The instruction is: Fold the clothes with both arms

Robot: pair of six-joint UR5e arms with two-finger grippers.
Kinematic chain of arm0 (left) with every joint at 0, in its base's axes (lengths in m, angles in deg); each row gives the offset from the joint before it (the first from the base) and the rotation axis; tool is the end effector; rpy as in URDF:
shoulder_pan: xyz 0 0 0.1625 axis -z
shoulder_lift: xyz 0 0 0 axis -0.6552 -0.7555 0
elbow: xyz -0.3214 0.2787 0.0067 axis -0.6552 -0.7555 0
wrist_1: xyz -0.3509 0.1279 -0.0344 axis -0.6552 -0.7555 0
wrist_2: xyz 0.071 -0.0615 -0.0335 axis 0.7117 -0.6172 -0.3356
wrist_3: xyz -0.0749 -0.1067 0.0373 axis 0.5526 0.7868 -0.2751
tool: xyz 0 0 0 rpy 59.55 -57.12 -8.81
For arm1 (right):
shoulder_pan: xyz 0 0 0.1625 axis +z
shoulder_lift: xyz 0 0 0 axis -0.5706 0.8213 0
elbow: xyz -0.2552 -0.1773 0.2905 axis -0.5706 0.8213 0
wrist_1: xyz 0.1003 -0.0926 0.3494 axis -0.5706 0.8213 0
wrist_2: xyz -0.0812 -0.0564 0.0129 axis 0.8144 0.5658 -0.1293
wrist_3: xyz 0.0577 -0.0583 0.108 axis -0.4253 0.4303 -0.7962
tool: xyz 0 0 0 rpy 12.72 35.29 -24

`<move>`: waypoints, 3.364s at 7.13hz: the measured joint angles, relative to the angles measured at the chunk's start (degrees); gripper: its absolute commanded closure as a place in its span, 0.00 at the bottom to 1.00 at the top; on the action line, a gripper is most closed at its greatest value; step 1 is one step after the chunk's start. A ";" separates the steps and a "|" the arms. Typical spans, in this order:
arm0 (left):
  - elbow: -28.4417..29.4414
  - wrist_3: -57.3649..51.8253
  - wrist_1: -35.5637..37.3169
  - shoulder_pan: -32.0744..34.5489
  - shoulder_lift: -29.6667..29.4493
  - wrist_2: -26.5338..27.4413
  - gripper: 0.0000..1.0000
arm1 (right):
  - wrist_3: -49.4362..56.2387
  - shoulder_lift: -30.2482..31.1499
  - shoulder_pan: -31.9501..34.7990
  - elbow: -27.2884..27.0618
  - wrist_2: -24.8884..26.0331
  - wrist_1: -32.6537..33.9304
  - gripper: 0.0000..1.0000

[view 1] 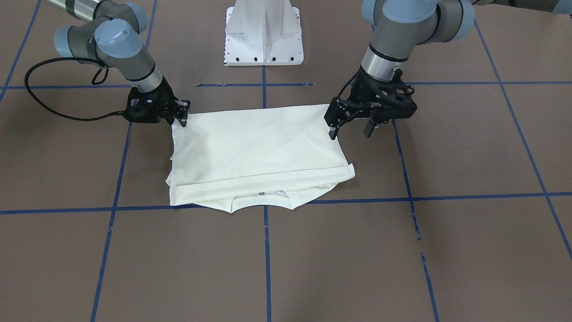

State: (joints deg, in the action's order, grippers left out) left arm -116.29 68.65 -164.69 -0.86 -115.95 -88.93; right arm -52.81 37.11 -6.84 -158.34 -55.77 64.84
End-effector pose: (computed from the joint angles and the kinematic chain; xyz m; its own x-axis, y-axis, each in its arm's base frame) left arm 0.3948 -0.4577 0.2760 0.5089 -0.1530 -0.8471 0.3409 0.9394 0.0352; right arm -0.4431 -0.3355 0.4347 0.6044 0.1797 0.7762 -0.1454 0.9828 -0.1143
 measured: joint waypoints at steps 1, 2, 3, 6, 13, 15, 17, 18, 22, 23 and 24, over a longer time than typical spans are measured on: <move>-0.20 0.00 0.00 -0.04 -0.04 0.00 0.00 | 0.02 0.43 0.00 -0.05 0.00 -0.03 0.74; -0.40 0.00 0.00 -0.06 -0.03 0.00 0.00 | 0.03 0.81 0.00 -0.14 0.02 -0.07 0.88; -0.48 0.00 0.00 -0.08 0.03 0.00 0.00 | 0.01 0.91 -0.01 -0.22 0.02 -0.09 0.90; -0.50 0.00 0.00 -0.08 0.16 0.00 0.00 | -0.05 0.37 -0.20 -0.21 0.04 -0.05 1.00; -0.47 -0.05 0.02 -0.09 -0.04 0.00 0.00 | -0.74 5.09 -4.00 -6.21 0.67 -0.11 1.00; -0.50 -0.01 0.02 -0.09 -0.15 0.00 0.00 | -0.82 9.29 -7.68 -9.87 0.95 -0.11 1.00; -0.54 0.06 0.00 -0.16 -0.37 0.00 0.00 | -0.97 15.64 -13.80 -15.10 0.98 -0.11 1.00; -0.54 0.08 0.00 -0.19 -0.39 0.02 0.00 | -1.88 19.07 -17.38 -17.60 0.80 -0.11 1.00; -0.55 0.07 -0.02 -0.33 -0.17 0.09 0.00 | -7.48 22.01 -23.63 -22.66 0.94 -0.11 0.69; -0.55 0.03 -0.05 -0.34 -0.04 0.09 0.00 | -7.50 19.51 -21.21 -21.97 1.02 -0.11 0.01; -0.56 0.01 -0.08 -0.34 -0.02 0.09 0.00 | -7.33 16.33 -17.80 -20.40 1.01 -0.11 0.00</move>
State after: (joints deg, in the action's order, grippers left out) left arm -116.85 68.66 -164.76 -1.20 -115.97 -88.84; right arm -60.14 53.44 -24.64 -178.74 -54.75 64.74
